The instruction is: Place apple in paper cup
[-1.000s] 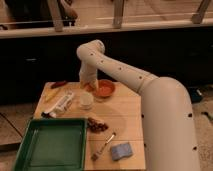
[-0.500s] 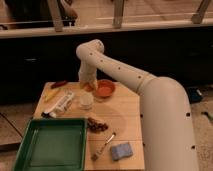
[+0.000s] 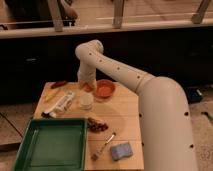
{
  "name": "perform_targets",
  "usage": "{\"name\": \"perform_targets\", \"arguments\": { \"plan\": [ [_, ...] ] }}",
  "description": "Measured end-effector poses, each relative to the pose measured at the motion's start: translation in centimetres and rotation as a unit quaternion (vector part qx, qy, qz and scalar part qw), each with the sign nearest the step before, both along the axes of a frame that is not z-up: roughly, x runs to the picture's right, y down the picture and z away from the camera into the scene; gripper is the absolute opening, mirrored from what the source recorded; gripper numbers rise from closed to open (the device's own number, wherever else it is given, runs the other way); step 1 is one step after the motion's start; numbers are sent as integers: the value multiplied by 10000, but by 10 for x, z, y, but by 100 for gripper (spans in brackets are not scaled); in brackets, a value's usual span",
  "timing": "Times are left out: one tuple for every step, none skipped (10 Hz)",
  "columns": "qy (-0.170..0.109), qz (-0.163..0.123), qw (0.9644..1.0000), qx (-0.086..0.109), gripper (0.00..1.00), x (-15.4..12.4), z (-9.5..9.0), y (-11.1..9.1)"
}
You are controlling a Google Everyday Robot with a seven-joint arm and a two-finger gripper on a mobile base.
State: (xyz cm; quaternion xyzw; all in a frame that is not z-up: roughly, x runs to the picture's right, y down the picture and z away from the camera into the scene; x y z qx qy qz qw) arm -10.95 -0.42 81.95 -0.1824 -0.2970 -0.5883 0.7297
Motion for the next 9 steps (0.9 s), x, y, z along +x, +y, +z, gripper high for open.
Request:
{"name": "perform_targets", "arguments": {
  "plan": [
    [-16, -13, 10000, -4, 4, 0, 0, 1],
    [-44, -33, 10000, -13, 4, -1, -1, 2],
    [-62, -38, 10000, -14, 4, -2, -1, 3],
    [-89, -49, 9999, -14, 5, -3, -1, 4],
    [-102, -58, 9999, -17, 9, -3, -1, 4],
    [-117, -65, 9999, -24, 9, -3, -1, 5],
    [-135, -69, 9999, -25, 9, -3, -1, 5],
    [-155, -74, 9998, -35, 9, -2, -1, 6],
    [-177, -80, 9998, -38, 9, -3, -1, 6]
  ]
}}
